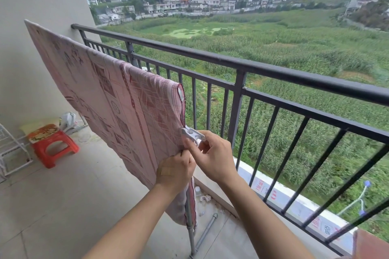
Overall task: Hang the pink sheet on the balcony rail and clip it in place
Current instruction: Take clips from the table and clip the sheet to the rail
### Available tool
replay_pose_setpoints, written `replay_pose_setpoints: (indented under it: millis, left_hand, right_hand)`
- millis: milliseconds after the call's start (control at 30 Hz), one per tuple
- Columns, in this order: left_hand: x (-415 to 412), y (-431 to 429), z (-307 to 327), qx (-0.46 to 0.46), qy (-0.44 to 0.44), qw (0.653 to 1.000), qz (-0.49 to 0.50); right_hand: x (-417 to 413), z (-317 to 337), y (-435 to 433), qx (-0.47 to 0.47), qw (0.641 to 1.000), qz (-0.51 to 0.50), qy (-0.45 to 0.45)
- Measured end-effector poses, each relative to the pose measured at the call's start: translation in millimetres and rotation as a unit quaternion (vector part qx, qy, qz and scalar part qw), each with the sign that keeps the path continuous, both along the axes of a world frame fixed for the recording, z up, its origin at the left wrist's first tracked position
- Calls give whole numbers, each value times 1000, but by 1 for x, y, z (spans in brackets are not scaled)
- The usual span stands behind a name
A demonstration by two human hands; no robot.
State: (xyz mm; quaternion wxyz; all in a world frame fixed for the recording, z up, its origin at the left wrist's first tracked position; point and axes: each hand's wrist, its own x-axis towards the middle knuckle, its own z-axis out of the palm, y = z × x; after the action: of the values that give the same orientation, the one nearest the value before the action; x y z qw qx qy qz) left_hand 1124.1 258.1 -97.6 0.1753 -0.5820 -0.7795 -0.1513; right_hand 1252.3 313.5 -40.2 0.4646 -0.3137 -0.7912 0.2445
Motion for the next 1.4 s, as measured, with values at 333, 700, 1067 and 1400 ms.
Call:
replay_pose_setpoints:
  millis: [333,700,1067,1400]
  left_hand:
    - [0,0,5,32,-14,999,-19]
    - [4,0,5,102,20,992,-70]
    - [-4,5,-3,108,-15,991,-72]
    - [-4,-4,-18,32,-82,993,-78]
  right_hand:
    - [10,0,9,46,999,-1,9]
    - [13,-7,13,70,997,22,-27]
    - [11,-4,16,11,1000,28,3]
    - [24,-14,12,2,999,8,-37]
